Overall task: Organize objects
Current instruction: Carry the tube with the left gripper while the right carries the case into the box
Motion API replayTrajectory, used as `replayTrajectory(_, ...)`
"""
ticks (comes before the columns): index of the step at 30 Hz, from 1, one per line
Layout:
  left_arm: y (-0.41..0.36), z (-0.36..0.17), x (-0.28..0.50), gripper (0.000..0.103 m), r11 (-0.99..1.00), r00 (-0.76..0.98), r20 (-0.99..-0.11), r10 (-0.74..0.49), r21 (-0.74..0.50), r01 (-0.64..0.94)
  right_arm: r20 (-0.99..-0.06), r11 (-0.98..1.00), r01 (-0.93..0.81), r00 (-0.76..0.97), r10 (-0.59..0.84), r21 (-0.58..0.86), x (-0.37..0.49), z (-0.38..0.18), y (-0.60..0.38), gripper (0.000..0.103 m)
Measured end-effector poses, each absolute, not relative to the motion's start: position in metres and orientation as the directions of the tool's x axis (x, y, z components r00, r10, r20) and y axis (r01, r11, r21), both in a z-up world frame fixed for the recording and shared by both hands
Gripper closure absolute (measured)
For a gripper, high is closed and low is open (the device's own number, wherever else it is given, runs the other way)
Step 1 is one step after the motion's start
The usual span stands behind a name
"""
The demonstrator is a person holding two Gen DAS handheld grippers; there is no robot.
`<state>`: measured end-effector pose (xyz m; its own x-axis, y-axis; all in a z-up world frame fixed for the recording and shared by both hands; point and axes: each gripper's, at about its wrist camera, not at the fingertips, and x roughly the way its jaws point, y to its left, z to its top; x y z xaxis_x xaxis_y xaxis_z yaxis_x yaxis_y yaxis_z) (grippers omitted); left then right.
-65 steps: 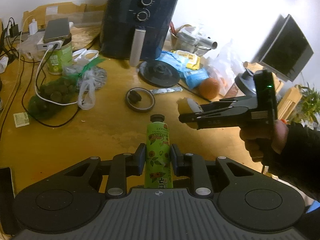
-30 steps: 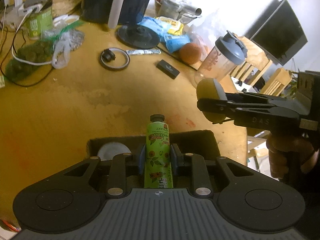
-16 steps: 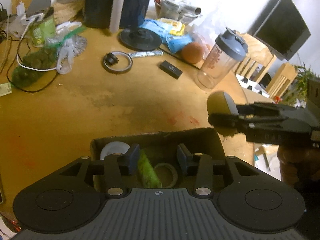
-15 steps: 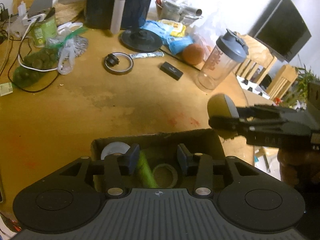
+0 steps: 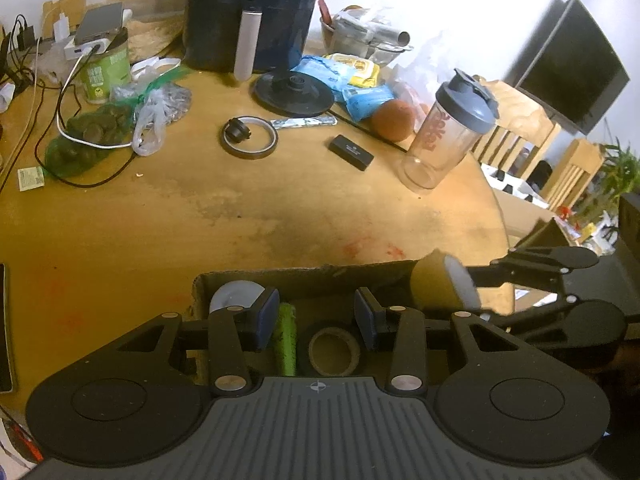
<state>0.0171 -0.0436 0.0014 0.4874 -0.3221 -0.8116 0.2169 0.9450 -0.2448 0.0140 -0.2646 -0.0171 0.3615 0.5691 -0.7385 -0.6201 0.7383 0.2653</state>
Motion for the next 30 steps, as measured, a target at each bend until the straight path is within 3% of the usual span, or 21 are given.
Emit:
replayTrajectory(11, -0.047, 0.003, 0.006, 0.062, 0.947, 0.503, -0.803, -0.32, -0.253, 0.199, -0.791, 0.624, -0.768, 0.289, 0.539, 0.144, -0.01, -0.022, -0.248, 0.043)
replayTrajectory(13, -0.048, 0.003, 0.006, 0.062, 0.947, 0.506, -0.801, -0.319, -0.254, 0.195, -0.79, 0.614, -0.781, 0.305, 0.533, 0.113, -0.013, -0.02, -0.245, 0.022)
replayTrajectory(16, -0.049, 0.004, 0.003, 0.062, 0.947, 0.51, -0.799, -0.319, -0.256, 0.193, -0.774, 0.619, -0.783, 0.355, 0.524, 0.059, -0.017, -0.017, -0.244, 0.003)
replayTrajectory(17, -0.049, 0.004, 0.002, 0.062, 0.947, 0.512, -0.798, -0.319, -0.255, 0.193, -0.769, 0.624, -0.78, 0.375, 0.518, 0.04, -0.018, -0.016, -0.244, 0.0)
replayTrajectory(30, -0.06, 0.01, -0.002, 0.062, 0.943, 0.519, -0.789, -0.33, -0.248, 0.221, -0.731, 0.724, -0.688, 0.476, 0.49, 0.037, -0.009, -0.004, -0.264, 0.0)
